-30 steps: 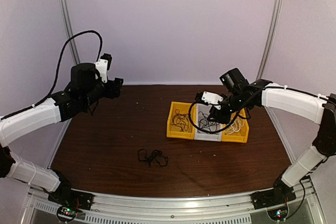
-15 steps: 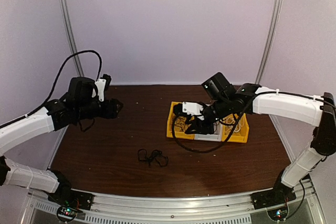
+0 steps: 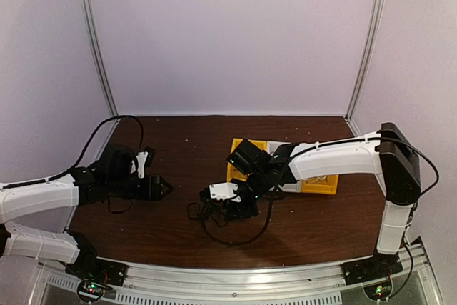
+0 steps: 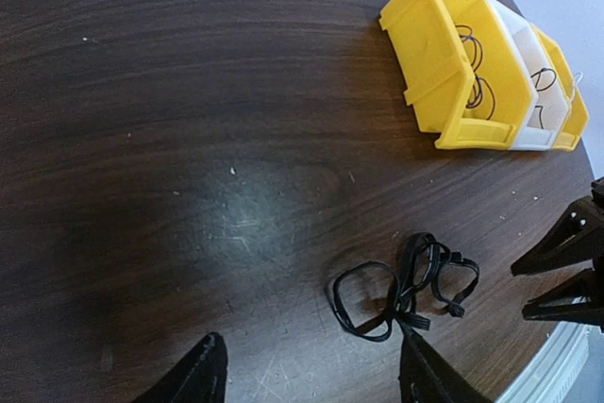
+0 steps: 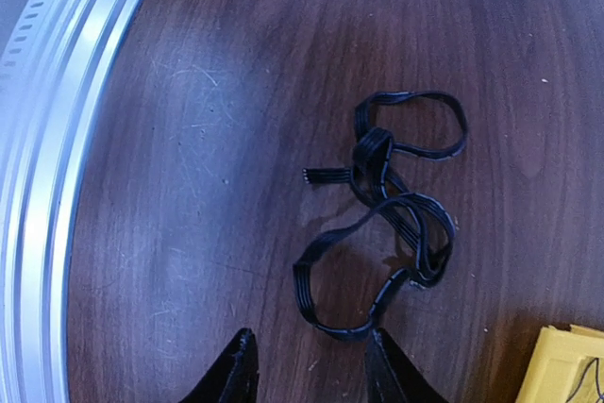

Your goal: Untangle the cables

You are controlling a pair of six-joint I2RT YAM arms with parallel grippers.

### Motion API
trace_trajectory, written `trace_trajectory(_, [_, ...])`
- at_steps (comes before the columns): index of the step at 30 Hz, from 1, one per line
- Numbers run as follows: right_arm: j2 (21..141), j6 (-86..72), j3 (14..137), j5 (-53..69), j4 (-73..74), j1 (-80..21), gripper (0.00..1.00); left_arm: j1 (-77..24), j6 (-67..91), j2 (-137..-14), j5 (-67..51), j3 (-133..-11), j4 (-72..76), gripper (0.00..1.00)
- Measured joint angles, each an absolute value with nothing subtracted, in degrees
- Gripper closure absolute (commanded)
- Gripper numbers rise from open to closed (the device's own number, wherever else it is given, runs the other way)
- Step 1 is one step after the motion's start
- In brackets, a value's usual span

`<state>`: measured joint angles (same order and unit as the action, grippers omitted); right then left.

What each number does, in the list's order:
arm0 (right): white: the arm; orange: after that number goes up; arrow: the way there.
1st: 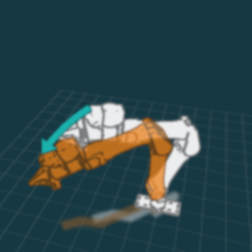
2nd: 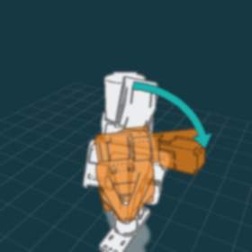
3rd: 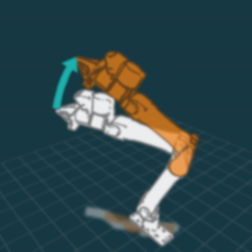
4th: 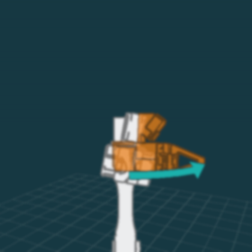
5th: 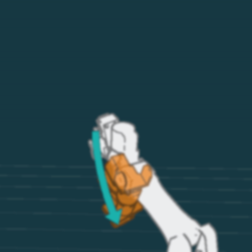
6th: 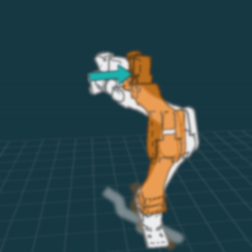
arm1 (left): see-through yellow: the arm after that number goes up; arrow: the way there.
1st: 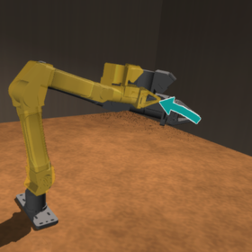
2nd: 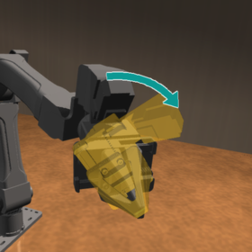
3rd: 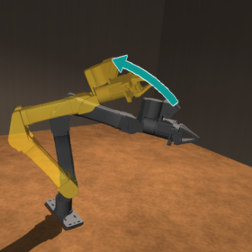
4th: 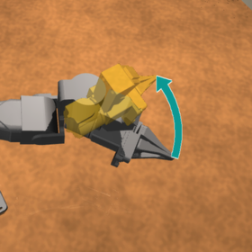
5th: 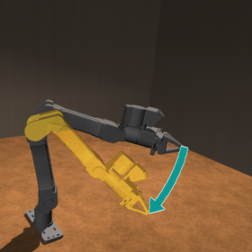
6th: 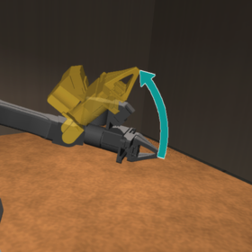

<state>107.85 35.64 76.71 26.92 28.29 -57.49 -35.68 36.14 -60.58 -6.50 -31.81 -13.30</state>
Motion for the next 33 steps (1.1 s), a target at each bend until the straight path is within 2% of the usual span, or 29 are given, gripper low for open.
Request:
trace_trajectory(11, [114.2,32.8,79.8,27.1,26.7,-59.4,0.58,-38.3,38.4,-68.7,-9.5,-28.9,-6.1,0.38])
trace_trajectory(21, [116.4,30.7,81.2,27.1,25.2,-59.4,0.58,-40.1,38.9,-75.9,-9.6,-28.9,-1.7,0.50])
trace_trajectory(25, [117.9,29.4,81.8,27.1,24.6,-59.4,0.58,-40.4,38.9,-78.8,-9.6,-28.9,0.4,0.50])
trace_trajectory(29, [119.4,28.1,82.3,27.1,24.2,-59.4,0.62,-41.1,38.9,-82.0,-9.6,-29.2,2.1,0.51])
trace_trajectory(33, [119.8,27.3,82.3,27.1,24.0,-59.4,0.74,-41.8,38.9,-84.9,-9.6,-30.6,4.7,0.57])
